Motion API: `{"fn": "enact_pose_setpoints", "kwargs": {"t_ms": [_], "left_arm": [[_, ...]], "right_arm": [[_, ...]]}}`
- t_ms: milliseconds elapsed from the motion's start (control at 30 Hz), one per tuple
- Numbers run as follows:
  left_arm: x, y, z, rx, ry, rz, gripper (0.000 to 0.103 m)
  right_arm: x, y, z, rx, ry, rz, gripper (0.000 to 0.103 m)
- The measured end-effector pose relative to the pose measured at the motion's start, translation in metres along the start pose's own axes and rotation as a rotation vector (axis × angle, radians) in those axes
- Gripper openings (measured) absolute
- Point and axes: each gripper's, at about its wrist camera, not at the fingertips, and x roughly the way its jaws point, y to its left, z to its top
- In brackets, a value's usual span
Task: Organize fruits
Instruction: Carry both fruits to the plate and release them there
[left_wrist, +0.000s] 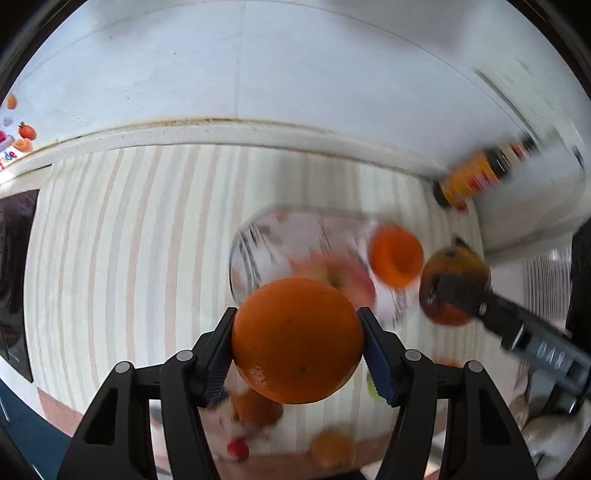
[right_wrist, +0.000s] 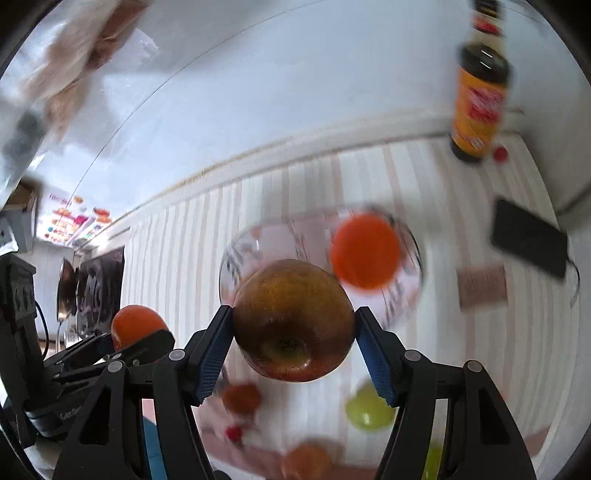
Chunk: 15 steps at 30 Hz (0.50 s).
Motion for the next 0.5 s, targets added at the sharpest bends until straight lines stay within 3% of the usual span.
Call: {"fn": "enact_pose_setpoints", "kwargs": {"t_ms": [233,333,500], "left_arm": [[0.07,0.024,0.074,-0.05,0.18,0.042,0.061],[0.092,0.023,0.083,-0.018,0.216,0.098,0.061],[0.119,0.03,0.087,-0.049,0.294,0.065,0.061]], "right_arm": [[0.086,0.018,0.084,-0.051,0.15,-0.086,0.069],[0.115,0.016,0.092,-0.069,0.2,-0.12,0.069],[0.143,0.011,0.087,-0.093,0.271,-0.134,0.069]]}}
